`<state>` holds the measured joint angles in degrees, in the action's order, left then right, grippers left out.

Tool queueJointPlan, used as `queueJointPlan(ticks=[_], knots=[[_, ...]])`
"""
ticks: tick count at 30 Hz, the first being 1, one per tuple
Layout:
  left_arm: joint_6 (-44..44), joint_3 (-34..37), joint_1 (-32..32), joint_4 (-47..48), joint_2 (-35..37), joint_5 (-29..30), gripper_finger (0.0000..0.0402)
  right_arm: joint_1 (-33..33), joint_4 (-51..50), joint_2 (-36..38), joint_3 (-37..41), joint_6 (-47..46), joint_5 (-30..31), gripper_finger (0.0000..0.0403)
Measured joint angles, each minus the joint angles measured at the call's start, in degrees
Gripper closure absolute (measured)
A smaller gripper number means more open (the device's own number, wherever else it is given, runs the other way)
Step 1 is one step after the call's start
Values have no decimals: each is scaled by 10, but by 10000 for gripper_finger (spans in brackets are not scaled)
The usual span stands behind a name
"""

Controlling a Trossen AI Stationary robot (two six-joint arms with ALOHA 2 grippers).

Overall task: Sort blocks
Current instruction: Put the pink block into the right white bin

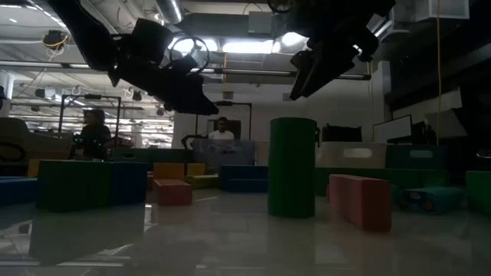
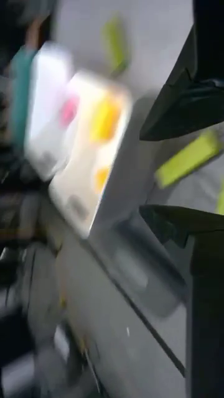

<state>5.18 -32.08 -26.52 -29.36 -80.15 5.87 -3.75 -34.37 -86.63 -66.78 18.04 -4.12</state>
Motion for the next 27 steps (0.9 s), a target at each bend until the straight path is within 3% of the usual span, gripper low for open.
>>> queueJointPlan(ticks=[6,13,27], knots=[[66,0,45,210,80,-133,253,0,0,0,0,0,0,185],[131,0,96,404,103,-147,253,0,0,0,0,2,0,185],[210,0,106,438,33,-140,251,0,0,0,0,-18,0,185]])
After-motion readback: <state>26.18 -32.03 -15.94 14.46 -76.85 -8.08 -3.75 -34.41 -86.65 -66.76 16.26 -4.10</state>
